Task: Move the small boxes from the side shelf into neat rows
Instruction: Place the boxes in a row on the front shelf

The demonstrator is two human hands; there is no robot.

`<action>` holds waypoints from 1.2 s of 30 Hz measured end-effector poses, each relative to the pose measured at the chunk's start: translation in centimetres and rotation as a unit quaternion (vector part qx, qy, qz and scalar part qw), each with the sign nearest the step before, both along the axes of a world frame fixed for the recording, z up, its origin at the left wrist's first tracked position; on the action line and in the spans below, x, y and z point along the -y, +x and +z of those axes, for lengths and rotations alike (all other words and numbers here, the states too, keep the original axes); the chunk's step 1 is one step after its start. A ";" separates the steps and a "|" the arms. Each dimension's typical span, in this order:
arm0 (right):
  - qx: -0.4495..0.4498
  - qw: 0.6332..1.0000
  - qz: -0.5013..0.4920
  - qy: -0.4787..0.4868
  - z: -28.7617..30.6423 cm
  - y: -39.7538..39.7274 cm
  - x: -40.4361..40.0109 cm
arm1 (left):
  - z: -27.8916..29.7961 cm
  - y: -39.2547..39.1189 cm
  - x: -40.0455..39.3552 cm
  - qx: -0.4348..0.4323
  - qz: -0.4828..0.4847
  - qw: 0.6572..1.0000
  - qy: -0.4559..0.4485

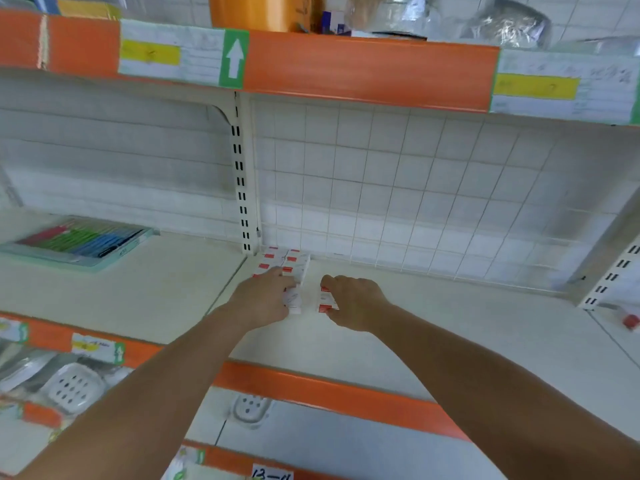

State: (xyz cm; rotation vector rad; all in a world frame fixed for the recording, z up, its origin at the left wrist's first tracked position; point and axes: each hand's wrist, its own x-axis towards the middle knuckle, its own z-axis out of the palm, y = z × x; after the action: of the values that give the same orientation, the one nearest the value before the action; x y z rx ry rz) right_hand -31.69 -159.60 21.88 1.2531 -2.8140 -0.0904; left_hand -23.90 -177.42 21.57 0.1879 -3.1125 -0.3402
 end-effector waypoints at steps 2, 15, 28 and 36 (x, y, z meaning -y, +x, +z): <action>0.007 1.000 -0.019 -0.003 0.0 0.7 1.1 | -0.1 0.2 1.7 0.002 -0.018 1.000 0.007; 0.048 0.996 -0.054 -0.046 -1.1 4.8 7.8 | -1.7 1.7 8.2 -0.003 -0.073 0.997 0.001; 0.045 0.996 -0.050 -0.063 -2.3 4.4 9.5 | -2.0 1.2 8.5 -0.020 -0.078 0.997 0.016; 0.047 0.995 -0.049 -0.075 -2.4 4.3 9.3 | -2.2 0.8 8.1 -0.025 -0.080 0.996 0.018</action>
State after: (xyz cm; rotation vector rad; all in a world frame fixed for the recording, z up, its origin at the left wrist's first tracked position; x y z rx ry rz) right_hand -27.37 -168.88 19.50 1.1168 -2.8958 0.1773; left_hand -23.08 -185.56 19.33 -0.0680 -3.0810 -0.3965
